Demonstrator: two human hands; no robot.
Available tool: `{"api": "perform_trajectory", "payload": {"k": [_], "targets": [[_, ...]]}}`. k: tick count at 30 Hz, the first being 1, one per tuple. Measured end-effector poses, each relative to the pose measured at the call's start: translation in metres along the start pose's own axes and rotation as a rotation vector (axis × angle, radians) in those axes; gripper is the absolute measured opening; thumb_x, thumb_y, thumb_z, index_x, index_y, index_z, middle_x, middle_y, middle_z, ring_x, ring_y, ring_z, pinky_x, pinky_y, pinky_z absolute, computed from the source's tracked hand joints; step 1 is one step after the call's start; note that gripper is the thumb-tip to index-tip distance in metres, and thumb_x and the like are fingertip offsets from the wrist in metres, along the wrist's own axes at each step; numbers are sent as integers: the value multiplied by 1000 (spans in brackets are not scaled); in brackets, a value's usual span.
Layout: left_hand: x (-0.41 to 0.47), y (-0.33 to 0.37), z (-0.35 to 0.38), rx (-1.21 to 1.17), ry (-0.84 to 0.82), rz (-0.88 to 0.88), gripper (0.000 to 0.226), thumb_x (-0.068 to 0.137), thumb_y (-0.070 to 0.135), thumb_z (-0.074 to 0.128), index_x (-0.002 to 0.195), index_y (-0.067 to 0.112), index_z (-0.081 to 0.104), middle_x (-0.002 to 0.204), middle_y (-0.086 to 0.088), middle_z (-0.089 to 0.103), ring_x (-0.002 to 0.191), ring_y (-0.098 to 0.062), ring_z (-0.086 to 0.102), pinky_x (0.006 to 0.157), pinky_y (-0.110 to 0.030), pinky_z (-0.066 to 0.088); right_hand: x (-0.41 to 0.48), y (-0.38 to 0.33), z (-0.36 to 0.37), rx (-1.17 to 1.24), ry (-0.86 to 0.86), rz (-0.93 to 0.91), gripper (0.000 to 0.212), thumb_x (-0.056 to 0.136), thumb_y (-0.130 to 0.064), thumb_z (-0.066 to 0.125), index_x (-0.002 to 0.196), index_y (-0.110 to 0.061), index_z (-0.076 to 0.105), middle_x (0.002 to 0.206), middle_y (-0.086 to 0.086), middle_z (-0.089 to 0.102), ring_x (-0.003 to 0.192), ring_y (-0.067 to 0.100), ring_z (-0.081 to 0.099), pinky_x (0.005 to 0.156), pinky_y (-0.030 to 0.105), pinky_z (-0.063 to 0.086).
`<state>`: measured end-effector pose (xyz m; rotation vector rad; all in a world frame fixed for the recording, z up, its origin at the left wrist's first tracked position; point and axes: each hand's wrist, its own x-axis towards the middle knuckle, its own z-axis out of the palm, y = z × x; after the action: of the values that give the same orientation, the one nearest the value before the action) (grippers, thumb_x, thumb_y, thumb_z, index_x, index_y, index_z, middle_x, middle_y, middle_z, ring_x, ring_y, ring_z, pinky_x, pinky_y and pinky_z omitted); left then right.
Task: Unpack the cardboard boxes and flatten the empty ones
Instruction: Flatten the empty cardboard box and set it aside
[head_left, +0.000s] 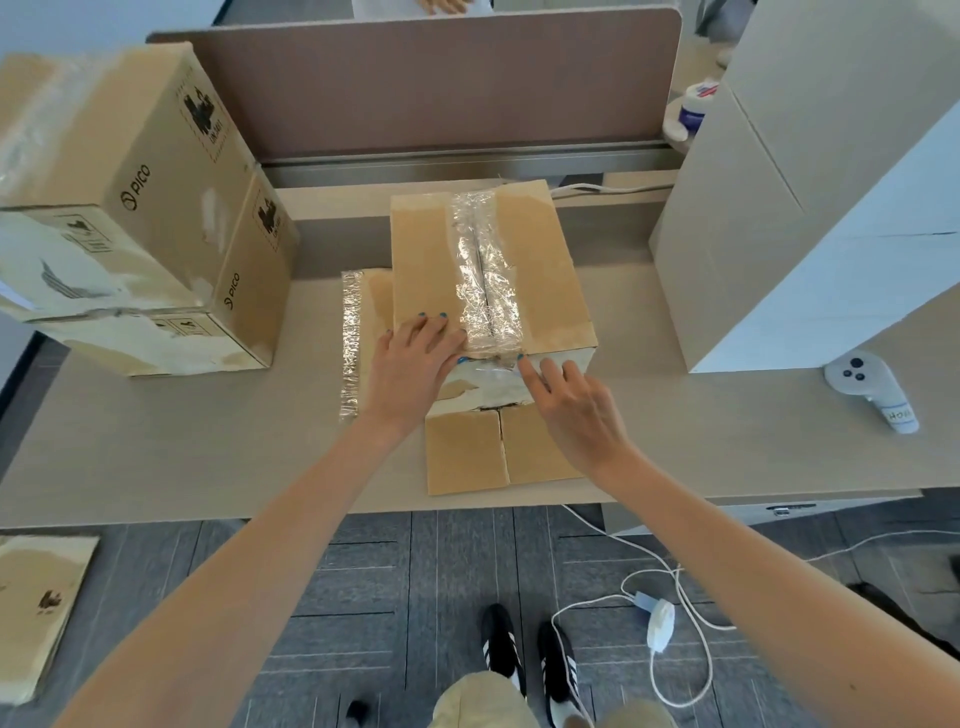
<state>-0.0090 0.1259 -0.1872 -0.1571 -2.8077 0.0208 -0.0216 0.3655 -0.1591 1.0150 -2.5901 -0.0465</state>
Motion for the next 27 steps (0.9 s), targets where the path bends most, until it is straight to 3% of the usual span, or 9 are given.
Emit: {"api": "perform_trajectory", "payload": {"k": [8, 12, 15, 19, 24, 27], "targets": [[0, -2, 0, -28, 27, -2, 36, 102, 37, 35, 123, 25, 61, 129, -4, 62, 119, -32, 56, 94, -55, 47, -8, 9, 1, 79, 62, 41, 54, 65, 8, 72, 117, -5, 65, 88, 7, 63, 64, 19, 56, 44, 26, 42], [1, 2, -7, -91, -100, -48, 40, 98, 42, 36, 128, 24, 57, 139, -5, 52, 130, -33, 43, 109, -67, 27, -11, 8, -1, 164, 69, 75, 47, 74, -1, 72, 119, -9, 64, 89, 6, 61, 66, 18, 54, 47, 26, 40], [6, 11, -12, -131, -154, -95, 49, 92, 57, 40, 124, 22, 55, 140, -5, 44, 134, -30, 34, 114, -64, 18, -10, 8, -3, 172, 86, 82, 45, 73, 0, 70, 116, -9, 65, 85, 5, 59, 66, 18, 53, 49, 25, 35], [12, 24, -8, -113, -177, -162, 64, 83, 69, 38, 119, 18, 53, 138, -8, 41, 131, -29, 36, 113, -61, 19, -9, 5, -2, 140, 94, 94, 49, 69, 6, 68, 115, -10, 66, 85, 6, 59, 66, 20, 52, 48, 26, 36], [8, 21, 2, -24, -118, -145, 59, 88, 67, 32, 115, 19, 53, 133, -8, 45, 124, -30, 41, 108, -61, 27, -7, 1, 2, 131, 107, 122, 50, 68, 9, 67, 114, -9, 66, 86, 7, 60, 64, 21, 53, 45, 26, 32], [6, 20, 8, -1, -79, -137, 54, 90, 64, 38, 114, 19, 55, 131, -9, 47, 122, -30, 43, 109, -60, 28, -10, 4, 4, 116, 103, 118, 53, 65, 10, 67, 115, -8, 67, 88, 9, 62, 64, 22, 55, 44, 25, 32]]}}
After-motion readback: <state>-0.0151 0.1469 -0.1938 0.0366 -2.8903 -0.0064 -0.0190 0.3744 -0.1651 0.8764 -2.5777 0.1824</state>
